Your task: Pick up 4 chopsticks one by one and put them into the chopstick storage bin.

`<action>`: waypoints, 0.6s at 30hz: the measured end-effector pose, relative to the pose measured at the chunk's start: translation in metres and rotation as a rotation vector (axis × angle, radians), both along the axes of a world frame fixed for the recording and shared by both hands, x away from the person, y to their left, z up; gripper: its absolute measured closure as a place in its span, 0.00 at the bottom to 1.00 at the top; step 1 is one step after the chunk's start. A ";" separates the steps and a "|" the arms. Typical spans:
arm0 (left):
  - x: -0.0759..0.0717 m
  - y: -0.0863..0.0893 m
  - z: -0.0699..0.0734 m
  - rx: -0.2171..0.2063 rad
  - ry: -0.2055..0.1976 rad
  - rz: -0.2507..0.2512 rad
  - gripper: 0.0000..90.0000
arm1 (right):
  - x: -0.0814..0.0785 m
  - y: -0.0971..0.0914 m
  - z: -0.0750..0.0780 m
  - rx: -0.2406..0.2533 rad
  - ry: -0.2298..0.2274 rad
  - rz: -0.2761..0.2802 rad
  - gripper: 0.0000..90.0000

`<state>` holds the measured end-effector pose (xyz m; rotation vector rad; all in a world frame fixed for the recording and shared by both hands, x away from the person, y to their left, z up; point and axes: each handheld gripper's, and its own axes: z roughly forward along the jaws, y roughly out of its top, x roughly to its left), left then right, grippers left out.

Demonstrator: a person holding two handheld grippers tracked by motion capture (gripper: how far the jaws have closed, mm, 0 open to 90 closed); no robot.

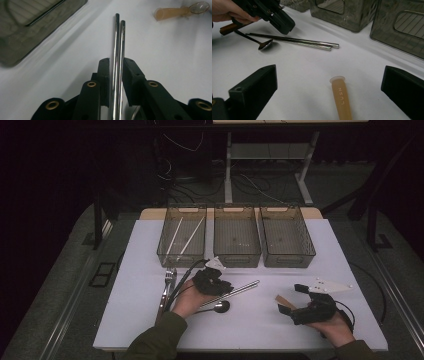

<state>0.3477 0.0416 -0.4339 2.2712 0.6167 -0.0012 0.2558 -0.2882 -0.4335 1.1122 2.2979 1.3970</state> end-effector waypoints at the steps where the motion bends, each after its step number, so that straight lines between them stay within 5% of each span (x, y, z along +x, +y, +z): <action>1: 0.001 -0.002 0.000 0.010 -0.011 -0.014 0.86 | 0.000 0.000 0.000 0.000 0.000 0.000 0.01; 18: -0.001 -0.008 -0.007 0.053 -0.010 -0.011 0.91 | 0.000 0.000 0.000 0.003 0.001 -0.003 0.01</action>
